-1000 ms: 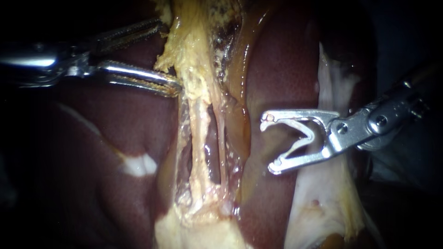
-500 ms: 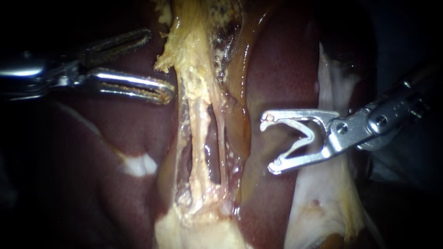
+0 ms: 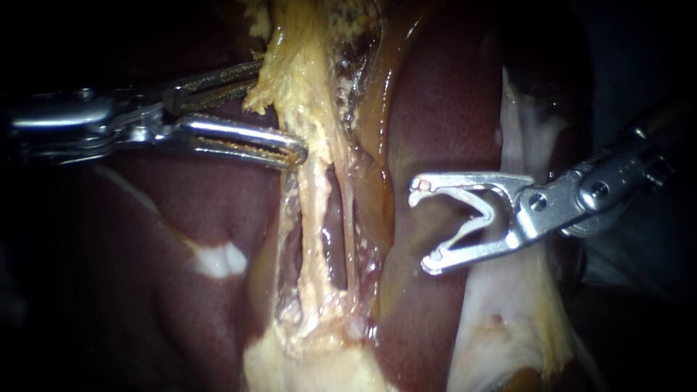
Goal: Grabbing gallbladder
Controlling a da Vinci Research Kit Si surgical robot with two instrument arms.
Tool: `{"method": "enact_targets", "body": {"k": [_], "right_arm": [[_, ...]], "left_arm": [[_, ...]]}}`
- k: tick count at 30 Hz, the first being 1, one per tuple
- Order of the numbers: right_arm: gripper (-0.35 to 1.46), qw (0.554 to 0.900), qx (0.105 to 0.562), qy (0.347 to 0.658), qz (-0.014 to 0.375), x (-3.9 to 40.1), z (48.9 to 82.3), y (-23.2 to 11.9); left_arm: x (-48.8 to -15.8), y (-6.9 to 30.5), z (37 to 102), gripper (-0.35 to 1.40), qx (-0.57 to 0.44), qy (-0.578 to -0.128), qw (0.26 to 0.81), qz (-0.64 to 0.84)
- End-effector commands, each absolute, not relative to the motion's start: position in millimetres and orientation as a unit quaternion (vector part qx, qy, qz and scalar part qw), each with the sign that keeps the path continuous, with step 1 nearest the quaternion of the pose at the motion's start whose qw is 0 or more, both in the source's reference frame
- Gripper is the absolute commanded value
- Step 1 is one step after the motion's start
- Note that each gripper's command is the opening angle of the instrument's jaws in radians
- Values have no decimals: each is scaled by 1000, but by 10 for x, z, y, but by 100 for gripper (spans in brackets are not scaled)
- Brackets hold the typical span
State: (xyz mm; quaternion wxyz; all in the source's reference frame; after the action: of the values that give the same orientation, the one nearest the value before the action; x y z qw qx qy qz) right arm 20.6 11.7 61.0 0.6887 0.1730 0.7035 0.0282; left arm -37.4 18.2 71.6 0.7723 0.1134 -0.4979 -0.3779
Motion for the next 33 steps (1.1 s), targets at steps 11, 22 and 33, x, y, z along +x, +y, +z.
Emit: {"method": "enact_targets", "body": {"k": [11,22,33], "right_arm": [[48,689,173,703,28,206,610,117],[48,689,173,703,28,206,610,117],[48,689,173,704,28,206,609,117]], "left_arm": [[-376,189,705,74,153,-490,738,-438],[-365,210,688,71,151,-508,716,-454],[-364,202,697,24,144,-504,718,-459]]}}
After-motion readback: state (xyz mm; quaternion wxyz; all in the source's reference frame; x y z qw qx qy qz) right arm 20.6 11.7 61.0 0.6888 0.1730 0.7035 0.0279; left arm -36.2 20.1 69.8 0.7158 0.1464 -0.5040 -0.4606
